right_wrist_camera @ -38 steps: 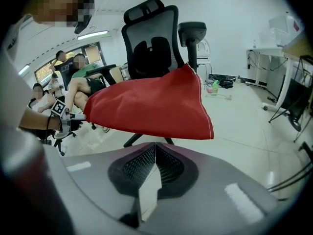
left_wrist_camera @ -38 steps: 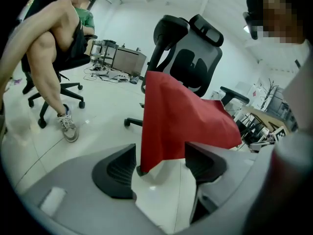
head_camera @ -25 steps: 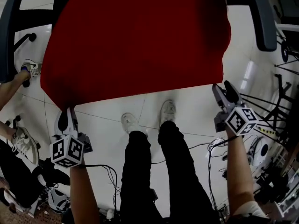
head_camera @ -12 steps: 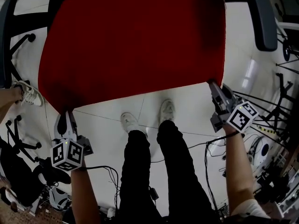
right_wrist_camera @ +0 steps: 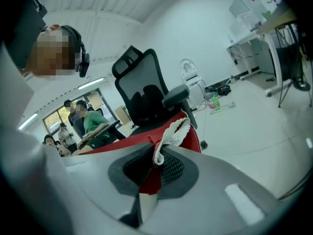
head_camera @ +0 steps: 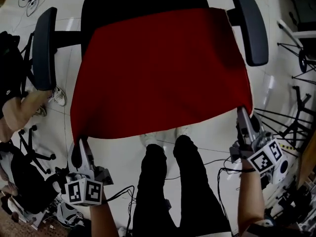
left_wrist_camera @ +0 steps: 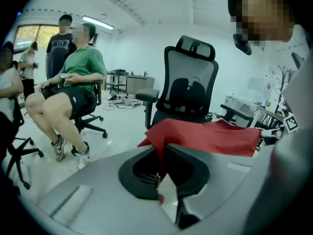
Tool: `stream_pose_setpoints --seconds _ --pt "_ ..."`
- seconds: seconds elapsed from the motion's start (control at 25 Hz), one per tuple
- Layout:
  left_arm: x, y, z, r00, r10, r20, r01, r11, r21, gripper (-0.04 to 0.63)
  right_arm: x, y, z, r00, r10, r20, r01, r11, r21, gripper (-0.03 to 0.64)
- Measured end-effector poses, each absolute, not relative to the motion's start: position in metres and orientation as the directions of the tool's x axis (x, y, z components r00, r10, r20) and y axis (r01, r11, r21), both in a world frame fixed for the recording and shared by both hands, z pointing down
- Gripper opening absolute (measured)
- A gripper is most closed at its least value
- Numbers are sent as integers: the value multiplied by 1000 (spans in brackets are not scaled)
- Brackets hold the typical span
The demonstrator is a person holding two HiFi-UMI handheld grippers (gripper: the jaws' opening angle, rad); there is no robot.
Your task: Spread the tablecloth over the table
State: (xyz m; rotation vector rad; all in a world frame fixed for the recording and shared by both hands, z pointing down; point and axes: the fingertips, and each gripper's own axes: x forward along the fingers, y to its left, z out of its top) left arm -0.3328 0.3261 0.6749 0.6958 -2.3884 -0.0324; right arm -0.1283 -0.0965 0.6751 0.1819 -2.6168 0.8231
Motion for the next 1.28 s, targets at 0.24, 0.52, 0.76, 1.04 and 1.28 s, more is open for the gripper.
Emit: stream_pose_setpoints --seconds 0.24,0.52,0.76,1.04,1.28 --pt "-336 311 558 -691 -528 494 -509 840 187 17 -135 -91 555 -948 -22 318 -186 848 -497 12" --pt "-378 313 395 -791 -537 293 -510 843 170 17 -147 -138 410 -985 -148 94 -174 774 -609 12" --pt "-386 299 261 -803 -583 123 -564 810 159 17 -138 -152 287 -981 -193 31 -179 824 -538 12" --pt "-374 279 173 -760 -649 23 -642 756 131 15 -106 -152 252 -972 -230 44 -218 818 -532 12" --pt "-371 277 142 -754 -656 3 -652 750 109 15 -83 -125 276 -972 -202 123 -236 794 -560 14"
